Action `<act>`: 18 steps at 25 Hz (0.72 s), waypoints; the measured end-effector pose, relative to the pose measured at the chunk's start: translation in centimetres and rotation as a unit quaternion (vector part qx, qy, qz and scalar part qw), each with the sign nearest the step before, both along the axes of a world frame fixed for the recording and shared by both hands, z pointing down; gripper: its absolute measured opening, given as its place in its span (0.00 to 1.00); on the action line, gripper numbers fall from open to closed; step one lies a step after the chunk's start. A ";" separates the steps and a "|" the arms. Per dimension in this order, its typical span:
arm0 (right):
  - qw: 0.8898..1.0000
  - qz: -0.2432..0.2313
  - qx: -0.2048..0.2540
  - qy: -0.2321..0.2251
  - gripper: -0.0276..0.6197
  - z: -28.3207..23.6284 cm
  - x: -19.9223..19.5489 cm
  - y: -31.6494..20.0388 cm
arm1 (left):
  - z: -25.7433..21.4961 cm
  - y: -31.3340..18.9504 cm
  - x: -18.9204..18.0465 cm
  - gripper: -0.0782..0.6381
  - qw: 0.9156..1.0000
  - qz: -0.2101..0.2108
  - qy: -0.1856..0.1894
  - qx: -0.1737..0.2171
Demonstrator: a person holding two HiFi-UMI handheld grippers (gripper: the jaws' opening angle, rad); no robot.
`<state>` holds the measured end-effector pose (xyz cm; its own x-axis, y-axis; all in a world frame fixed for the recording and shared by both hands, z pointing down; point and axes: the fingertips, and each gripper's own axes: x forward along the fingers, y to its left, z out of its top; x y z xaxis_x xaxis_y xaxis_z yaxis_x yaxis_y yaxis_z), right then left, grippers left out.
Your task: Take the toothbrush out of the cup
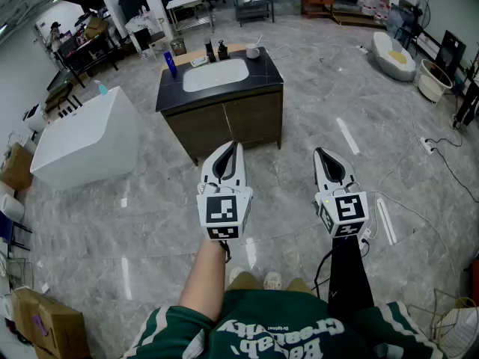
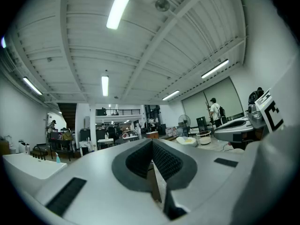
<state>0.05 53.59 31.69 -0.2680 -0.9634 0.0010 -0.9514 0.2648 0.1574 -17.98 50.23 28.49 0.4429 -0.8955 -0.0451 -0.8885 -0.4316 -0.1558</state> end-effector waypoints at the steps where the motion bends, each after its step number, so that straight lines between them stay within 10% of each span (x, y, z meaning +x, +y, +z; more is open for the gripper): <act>1: 1.000 0.000 0.001 -0.001 0.05 0.0 0.1 0.1 | 0.0 0.1 0.1 0.11 1.000 0.000 -0.002 0.000; 13: 1.000 -0.011 0.001 -0.020 0.05 0.3 0.9 -0.6 | 1.0 -0.6 1.8 0.11 1.000 0.012 -0.011 -0.014; 18: 1.000 -0.010 0.002 -0.017 0.05 0.5 1.0 -2.9 | 0.9 -3.0 2.4 0.34 0.999 0.033 0.008 -0.010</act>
